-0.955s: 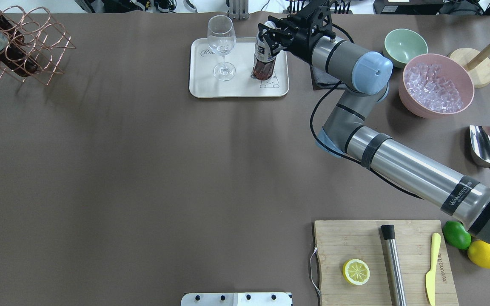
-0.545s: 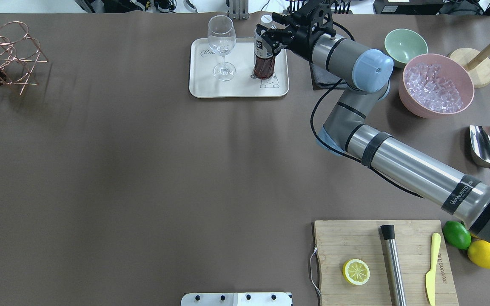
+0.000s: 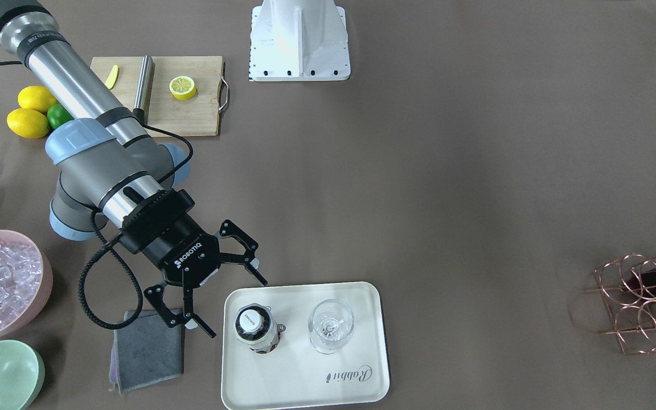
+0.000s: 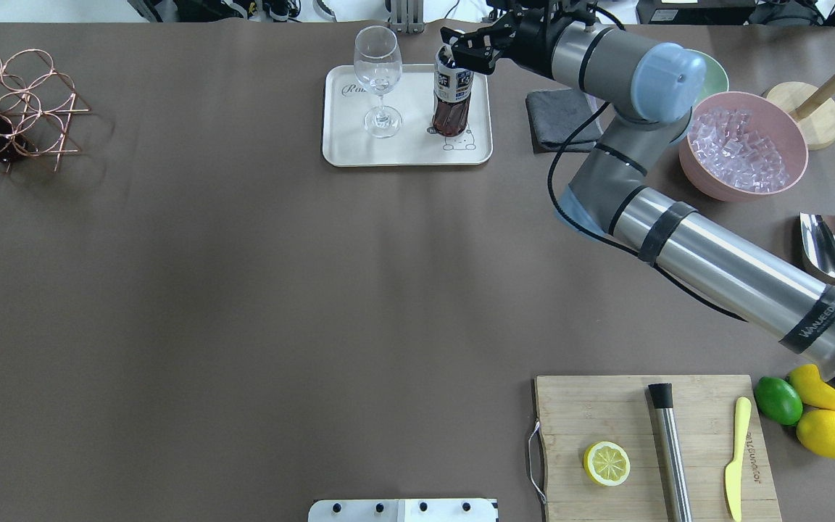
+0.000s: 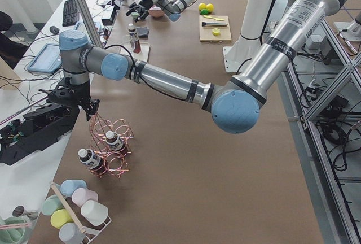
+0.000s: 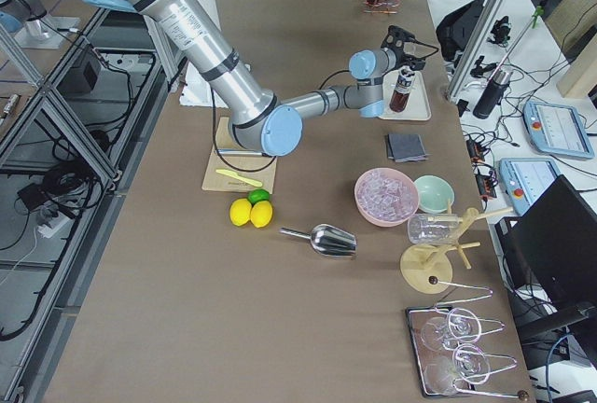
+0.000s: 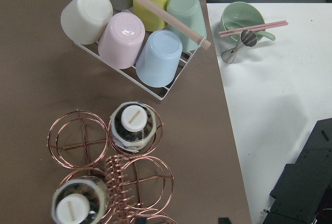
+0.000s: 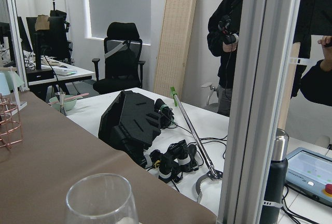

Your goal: Take tea from basket to plate

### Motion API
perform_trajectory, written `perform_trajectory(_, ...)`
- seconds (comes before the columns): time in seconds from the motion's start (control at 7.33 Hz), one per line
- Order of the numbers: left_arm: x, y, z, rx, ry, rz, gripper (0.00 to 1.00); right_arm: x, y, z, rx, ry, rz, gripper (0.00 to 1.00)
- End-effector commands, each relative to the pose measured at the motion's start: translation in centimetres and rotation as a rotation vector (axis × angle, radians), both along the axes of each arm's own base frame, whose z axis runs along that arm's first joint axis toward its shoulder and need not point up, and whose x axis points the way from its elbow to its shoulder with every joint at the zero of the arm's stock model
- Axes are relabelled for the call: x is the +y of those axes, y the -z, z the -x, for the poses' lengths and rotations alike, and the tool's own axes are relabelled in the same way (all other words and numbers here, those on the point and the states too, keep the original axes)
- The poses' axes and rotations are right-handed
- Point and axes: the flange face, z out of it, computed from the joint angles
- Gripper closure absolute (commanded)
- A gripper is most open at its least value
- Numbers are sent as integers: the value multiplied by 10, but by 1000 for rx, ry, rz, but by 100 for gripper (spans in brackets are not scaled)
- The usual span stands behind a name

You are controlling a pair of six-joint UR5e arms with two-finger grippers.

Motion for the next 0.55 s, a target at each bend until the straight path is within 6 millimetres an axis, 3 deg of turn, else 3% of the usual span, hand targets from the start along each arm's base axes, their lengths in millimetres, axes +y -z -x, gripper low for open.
perform_trajectory(0.0, 5, 19, 23, -8, 20, -45, 2, 3, 1, -81, 103, 150, 41, 0)
perform_trajectory(0.14, 23, 29, 22, -22, -32, -108, 2, 1, -7, -106, 156, 184, 96, 0)
perform_trajectory(0.27, 65, 22, 20, -43, -142, -206, 2, 11, -20, -125, 200, 203, 166, 0)
perform_trajectory(0.41, 129, -6, 15, -40, -400, -347, 2, 21, -44, -153, 256, 195, 281, 0)
